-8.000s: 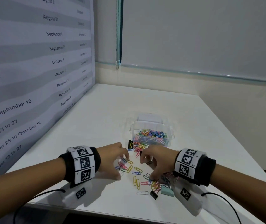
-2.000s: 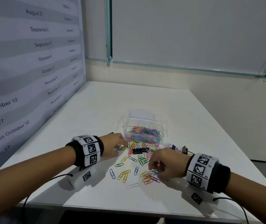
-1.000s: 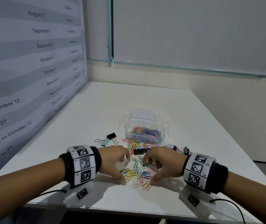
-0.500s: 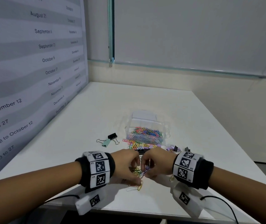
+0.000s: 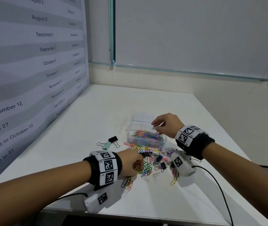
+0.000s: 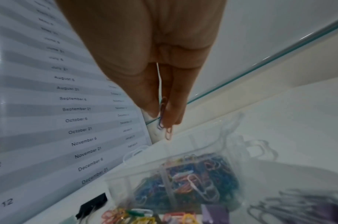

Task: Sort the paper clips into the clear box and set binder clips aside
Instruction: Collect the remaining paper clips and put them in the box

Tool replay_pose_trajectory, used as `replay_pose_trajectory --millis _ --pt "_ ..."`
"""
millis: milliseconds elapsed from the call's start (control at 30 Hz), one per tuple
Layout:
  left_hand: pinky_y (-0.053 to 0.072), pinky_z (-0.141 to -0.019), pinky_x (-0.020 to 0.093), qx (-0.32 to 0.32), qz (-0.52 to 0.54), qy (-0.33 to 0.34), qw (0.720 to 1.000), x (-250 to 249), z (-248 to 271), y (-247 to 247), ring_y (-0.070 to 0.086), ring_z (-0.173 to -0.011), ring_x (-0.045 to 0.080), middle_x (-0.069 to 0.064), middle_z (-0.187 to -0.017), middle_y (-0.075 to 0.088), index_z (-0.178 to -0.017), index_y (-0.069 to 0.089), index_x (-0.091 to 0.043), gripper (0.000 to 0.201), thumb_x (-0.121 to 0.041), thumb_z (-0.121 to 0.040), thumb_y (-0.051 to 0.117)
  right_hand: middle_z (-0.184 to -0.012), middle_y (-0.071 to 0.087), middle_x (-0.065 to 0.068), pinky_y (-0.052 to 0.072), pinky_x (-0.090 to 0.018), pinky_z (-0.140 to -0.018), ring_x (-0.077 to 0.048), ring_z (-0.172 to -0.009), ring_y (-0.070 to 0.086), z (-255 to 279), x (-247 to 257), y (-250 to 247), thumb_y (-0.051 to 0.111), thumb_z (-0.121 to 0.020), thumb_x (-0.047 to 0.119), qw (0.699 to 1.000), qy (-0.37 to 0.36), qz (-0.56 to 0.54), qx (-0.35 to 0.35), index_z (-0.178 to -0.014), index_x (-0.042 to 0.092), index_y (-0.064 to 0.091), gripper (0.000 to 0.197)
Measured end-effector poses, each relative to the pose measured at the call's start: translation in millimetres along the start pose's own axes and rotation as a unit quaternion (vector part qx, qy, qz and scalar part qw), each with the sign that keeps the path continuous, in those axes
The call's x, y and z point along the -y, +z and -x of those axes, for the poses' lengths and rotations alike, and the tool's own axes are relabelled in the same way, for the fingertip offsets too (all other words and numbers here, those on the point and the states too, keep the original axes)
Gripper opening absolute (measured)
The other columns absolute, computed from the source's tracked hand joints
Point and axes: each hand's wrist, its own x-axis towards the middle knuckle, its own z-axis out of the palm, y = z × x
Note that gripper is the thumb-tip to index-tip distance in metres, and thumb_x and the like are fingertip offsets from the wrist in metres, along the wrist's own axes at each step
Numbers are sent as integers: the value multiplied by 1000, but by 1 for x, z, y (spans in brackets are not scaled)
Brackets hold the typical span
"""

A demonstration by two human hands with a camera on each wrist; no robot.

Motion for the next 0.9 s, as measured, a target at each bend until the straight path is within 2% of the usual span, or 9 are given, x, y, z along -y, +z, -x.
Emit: replay_pose_trajectory --millis 67,133,300,367,533,600,733,833,900 --pt "43 -73 23 -10 -1 -9 1000 0 -4 -1 58 -93 19 7 -111 65 -109 64 -12 26 -13 -84 60 -110 66 -4 45 -23 -78 -14 -81 58 -3 -5 6 64 -85 17 999 5 43 0 -110 16 66 25" --pt "46 -78 25 -20 -13 -13 1000 0 -7 -2 60 -101 21 7 -111 66 -108 65 -11 26 -15 -83 63 -112 59 -3 39 -23 -78 -12 -82 51 2 -5 11 63 -84 22 995 -14 100 29 -115 20 62 31" --pt "44 -76 23 -63 -10 -18 998 5 -14 -5 61 -98 19 4 -106 67 -102 68 -12 20 -17 -84 62 -88 64 3 42 -15 -63 -2 -66 52 34 6 19 68 -80 18 983 -89 88 134 -94 17 69 15" --pt "43 -74 23 -69 -10 -22 997 7 -17 -12 61 -95 19 5 -105 67 -103 67 -12 20 -18 -85 62 -89 68 1 45 -19 -69 -6 -71 55 47 12 25 70 -76 17 971 -116 96 185 -94 16 71 18" --pt "42 -63 18 -140 24 -19 990 9 -29 -48 51 -72 10 4 -95 63 -100 68 -9 18 -13 -85 60 -112 58 -1 41 -24 -80 -15 -93 52 65 19 48 76 -70 30 951 -126 139 247 -118 21 62 51" --pt "42 -70 20 -174 32 -22 984 11 -37 -63 51 -76 11 6 -103 66 -102 67 -9 19 -12 -87 57 -111 55 1 42 -23 -82 -15 -96 52 68 21 52 74 -72 27 948 -127 126 262 -116 22 62 46" --pt "43 -81 23 -221 64 -55 972 17 -60 -75 59 -94 21 8 -115 64 -111 65 -10 23 -11 -90 55 -96 57 6 41 -18 -71 -7 -80 51 71 25 45 72 -77 21 944 -146 91 282 -106 17 69 30" --pt "44 -86 25 -240 103 -90 961 23 -76 -69 60 -107 25 10 -119 64 -111 66 -10 23 -9 -92 54 -98 60 3 43 -21 -72 -8 -74 50 69 24 43 71 -78 22 954 -147 89 248 -106 17 69 28" --pt "45 -92 27 -225 124 -105 961 25 -83 -62 60 -110 27 12 -122 64 -113 66 -8 25 -6 -93 50 -107 62 -2 44 -23 -75 -12 -80 53 69 22 42 70 -78 24 955 -143 97 240 -108 17 67 31"
